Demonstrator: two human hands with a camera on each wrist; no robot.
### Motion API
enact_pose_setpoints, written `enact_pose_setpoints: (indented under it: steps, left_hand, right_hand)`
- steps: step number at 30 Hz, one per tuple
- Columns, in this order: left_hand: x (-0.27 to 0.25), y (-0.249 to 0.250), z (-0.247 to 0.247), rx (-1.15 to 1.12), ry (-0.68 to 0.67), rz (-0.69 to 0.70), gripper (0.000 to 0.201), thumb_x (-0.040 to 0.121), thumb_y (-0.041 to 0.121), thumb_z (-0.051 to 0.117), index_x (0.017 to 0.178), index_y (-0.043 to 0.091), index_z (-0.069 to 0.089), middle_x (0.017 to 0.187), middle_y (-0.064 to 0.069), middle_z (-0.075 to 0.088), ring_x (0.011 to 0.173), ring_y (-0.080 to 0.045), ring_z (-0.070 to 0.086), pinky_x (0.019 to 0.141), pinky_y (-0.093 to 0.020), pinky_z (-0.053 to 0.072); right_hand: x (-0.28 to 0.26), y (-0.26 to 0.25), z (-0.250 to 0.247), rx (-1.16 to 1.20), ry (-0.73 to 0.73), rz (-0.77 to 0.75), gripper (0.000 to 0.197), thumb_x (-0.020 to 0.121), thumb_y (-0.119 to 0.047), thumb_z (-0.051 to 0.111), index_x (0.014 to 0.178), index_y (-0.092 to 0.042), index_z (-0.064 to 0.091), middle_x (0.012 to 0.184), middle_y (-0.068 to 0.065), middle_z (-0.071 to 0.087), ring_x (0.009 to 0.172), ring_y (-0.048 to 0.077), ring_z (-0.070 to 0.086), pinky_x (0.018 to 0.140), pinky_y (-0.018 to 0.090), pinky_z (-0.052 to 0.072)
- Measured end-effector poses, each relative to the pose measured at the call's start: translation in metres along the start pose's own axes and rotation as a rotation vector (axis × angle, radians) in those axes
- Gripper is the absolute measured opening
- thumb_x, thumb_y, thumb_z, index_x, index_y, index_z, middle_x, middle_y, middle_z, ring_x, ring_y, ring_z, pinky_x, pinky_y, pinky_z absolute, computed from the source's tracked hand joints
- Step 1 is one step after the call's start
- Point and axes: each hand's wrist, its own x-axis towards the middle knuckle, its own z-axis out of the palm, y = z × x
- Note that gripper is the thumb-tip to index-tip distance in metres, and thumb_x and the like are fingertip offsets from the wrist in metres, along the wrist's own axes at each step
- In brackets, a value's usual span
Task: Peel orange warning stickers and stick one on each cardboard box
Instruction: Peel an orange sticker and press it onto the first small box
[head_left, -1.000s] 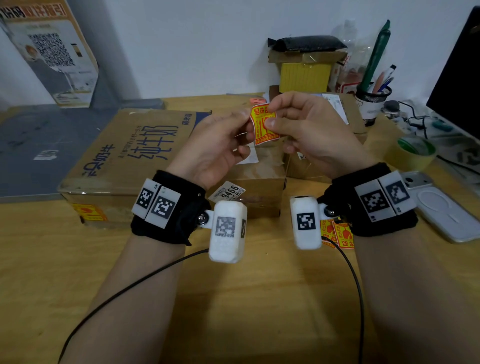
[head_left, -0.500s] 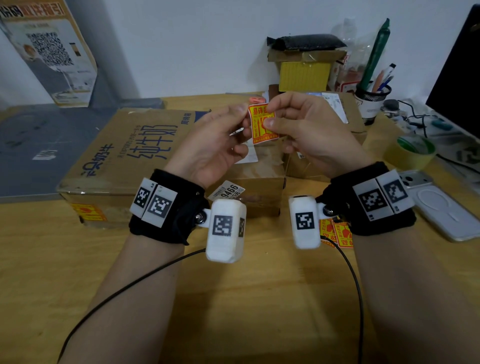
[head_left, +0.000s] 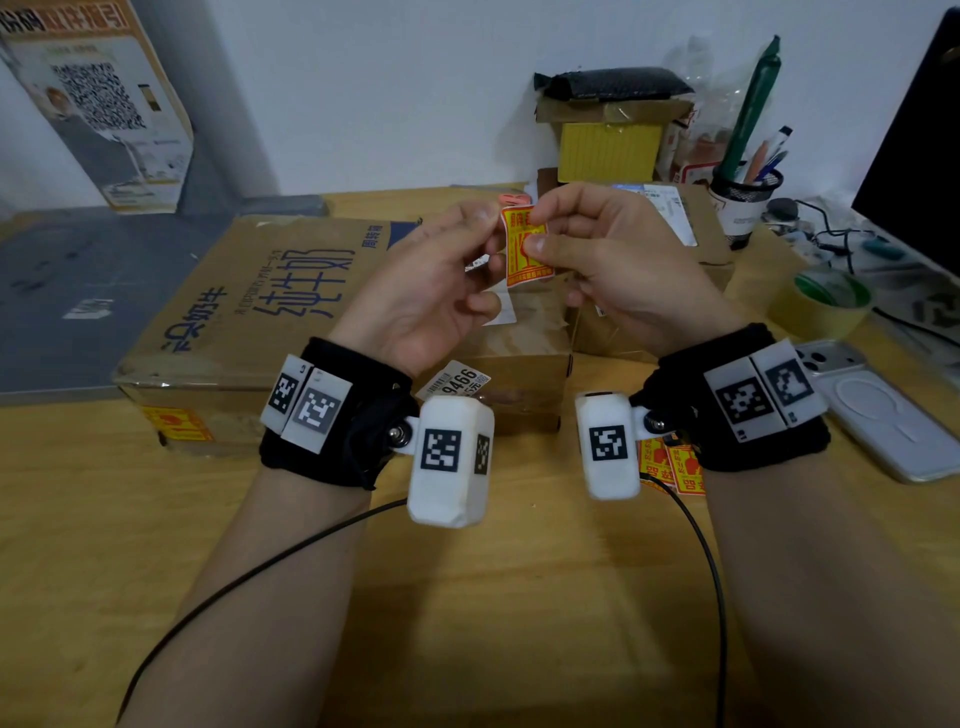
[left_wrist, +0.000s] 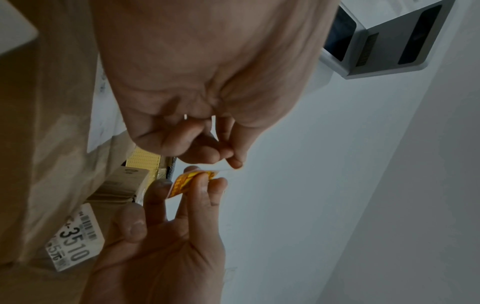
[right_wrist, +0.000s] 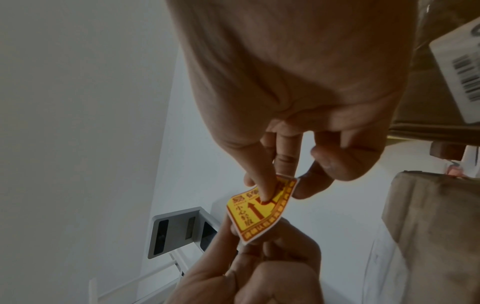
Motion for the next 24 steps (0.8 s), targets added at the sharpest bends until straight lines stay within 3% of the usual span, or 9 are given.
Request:
enact_pose_setpoints:
  steps: [9, 14, 17, 20, 24]
  left_hand:
    - [0.0006, -0.0011, 0.0009, 0.038, 0.094, -0.003, 0.023, 0.103, 0.017, 0.049, 0.085, 0.014, 0.063, 0.066, 0.004, 0.048, 0.056, -0.006, 0.048, 0.046, -0.017, 0.026]
    - [0.0004, 0.001, 0.001, 0.134, 0.124, 0.023, 0.025, 0.103, 0.031, 0.051, 0.088, 0.019, 0.068, 0.07, 0.006, 0.05, 0.064, -0.01, 0.052, 0.045, -0.021, 0.026]
    - [0.0008, 0.0012, 0.0003, 0.155, 0.116, 0.006, 0.037, 0.102, 0.042, 0.05, 0.08, 0.023, 0.073, 0.07, 0.007, 0.049, 0.063, -0.009, 0.054, 0.048, -0.022, 0.026]
    - [0.0007, 0.0011, 0.0015, 0.157, 0.109, 0.0, 0.041, 0.101, 0.041, 0.052, 0.072, 0.025, 0.075, 0.07, 0.008, 0.05, 0.063, -0.008, 0.053, 0.049, -0.022, 0.025]
    - [0.0016, 0.0001, 0.0005, 0.161, 0.135, 0.009, 0.028, 0.099, 0.037, 0.058, 0.082, 0.022, 0.074, 0.075, 0.005, 0.053, 0.066, -0.01, 0.055, 0.047, -0.022, 0.027]
  right_hand:
    - [-0.0007, -0.0007, 0.0008, 0.007, 0.001, 0.006, 0.021, 0.093, 0.001, 0.067, 0.09, -0.02, 0.065, 0.082, 0.001, 0.07, 0.068, 0.016, 0.064, 0.042, 0.023, 0.036]
    - [-0.0004, -0.0004, -0.0004, 0.008, 0.001, 0.0, 0.021, 0.093, 0.001, 0.066, 0.09, -0.02, 0.065, 0.085, 0.005, 0.07, 0.067, 0.013, 0.064, 0.041, 0.022, 0.037]
    - [-0.0005, -0.0002, -0.0007, 0.008, 0.001, -0.003, 0.022, 0.093, 0.002, 0.066, 0.089, -0.019, 0.065, 0.086, 0.005, 0.069, 0.065, 0.011, 0.064, 0.042, 0.023, 0.036]
    - [-0.0003, 0.0002, -0.0007, 0.001, 0.002, 0.001, 0.021, 0.094, 0.001, 0.066, 0.089, -0.02, 0.065, 0.085, 0.003, 0.07, 0.066, 0.012, 0.064, 0.042, 0.024, 0.036]
    - [-0.0001, 0.0005, -0.0005, 0.003, 0.001, -0.002, 0.021, 0.093, 0.001, 0.066, 0.089, -0.02, 0.065, 0.086, 0.005, 0.069, 0.065, 0.012, 0.062, 0.042, 0.024, 0.037]
